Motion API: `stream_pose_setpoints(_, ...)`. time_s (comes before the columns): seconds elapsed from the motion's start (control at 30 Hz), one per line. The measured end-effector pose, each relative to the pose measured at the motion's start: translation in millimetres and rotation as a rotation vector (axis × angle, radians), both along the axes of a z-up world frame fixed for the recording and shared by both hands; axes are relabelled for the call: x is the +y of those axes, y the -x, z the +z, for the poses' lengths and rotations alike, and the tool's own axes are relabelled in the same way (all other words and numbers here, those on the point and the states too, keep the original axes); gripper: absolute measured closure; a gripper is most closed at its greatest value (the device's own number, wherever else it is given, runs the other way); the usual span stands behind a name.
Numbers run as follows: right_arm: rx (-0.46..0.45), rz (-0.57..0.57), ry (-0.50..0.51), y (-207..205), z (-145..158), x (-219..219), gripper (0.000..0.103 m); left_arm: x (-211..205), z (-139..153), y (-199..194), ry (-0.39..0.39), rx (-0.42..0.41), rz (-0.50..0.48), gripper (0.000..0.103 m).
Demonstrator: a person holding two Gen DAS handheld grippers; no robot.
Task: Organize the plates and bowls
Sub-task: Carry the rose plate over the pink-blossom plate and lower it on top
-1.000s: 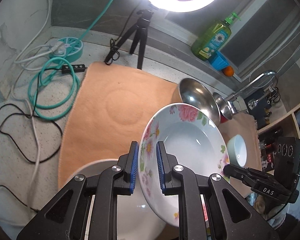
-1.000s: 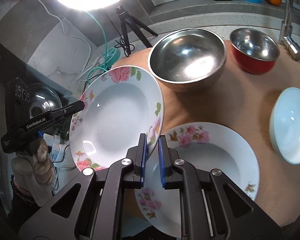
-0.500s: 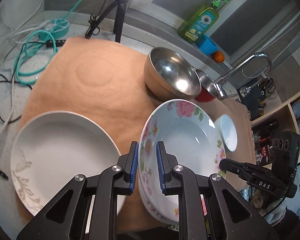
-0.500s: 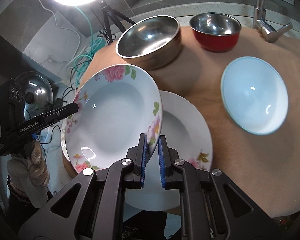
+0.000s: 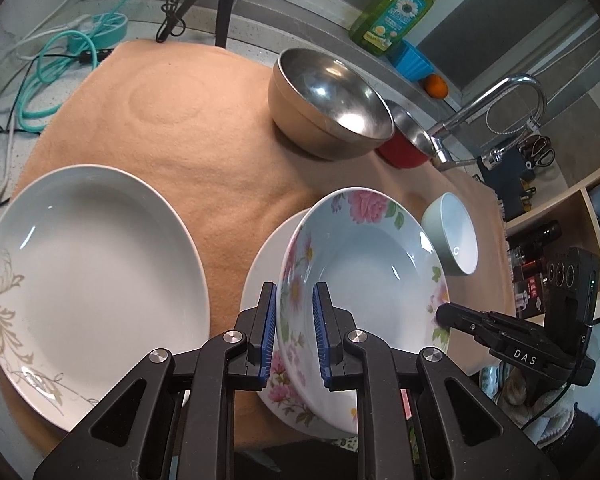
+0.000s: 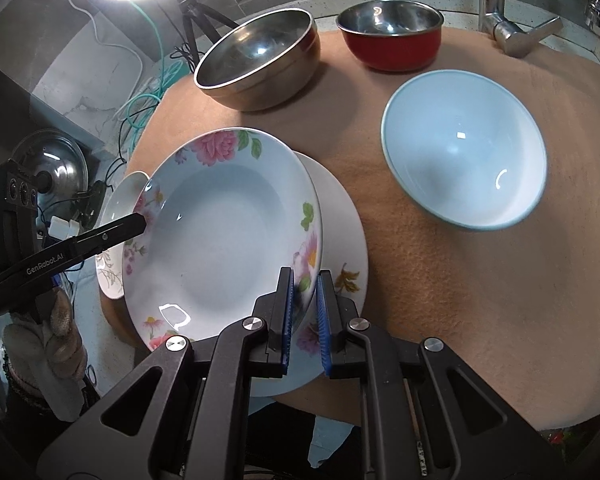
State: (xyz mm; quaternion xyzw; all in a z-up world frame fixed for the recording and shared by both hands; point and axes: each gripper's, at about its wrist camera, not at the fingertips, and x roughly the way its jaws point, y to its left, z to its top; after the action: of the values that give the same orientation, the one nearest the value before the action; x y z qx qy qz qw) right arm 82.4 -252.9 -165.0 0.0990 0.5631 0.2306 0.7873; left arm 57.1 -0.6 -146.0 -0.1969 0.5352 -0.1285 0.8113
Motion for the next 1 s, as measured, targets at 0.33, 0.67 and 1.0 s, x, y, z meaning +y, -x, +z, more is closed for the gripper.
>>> stream_pose_setpoints(0.33, 0.023, 0.005, 0.023, -1.5, -13.4, -2.8, 0.092, -8.6, -11.0, 1.7, -0.021, 0.034, -0.020, 0.087)
stream_pose_setpoints(0.67, 0.029, 0.006, 0.028, -2.6, -16.3, -1.6, 0.092, -14.5, -17.0, 0.1, -0.041, 0.058, -0.039, 0.087)
stream_pose_setpoints(1.0, 0.032, 0.019, 0.033, -5.2, -18.9, 3.8, 0.092, -13.8, -20.3, -0.4, -0.052, 0.072, -0.035, 0.087)
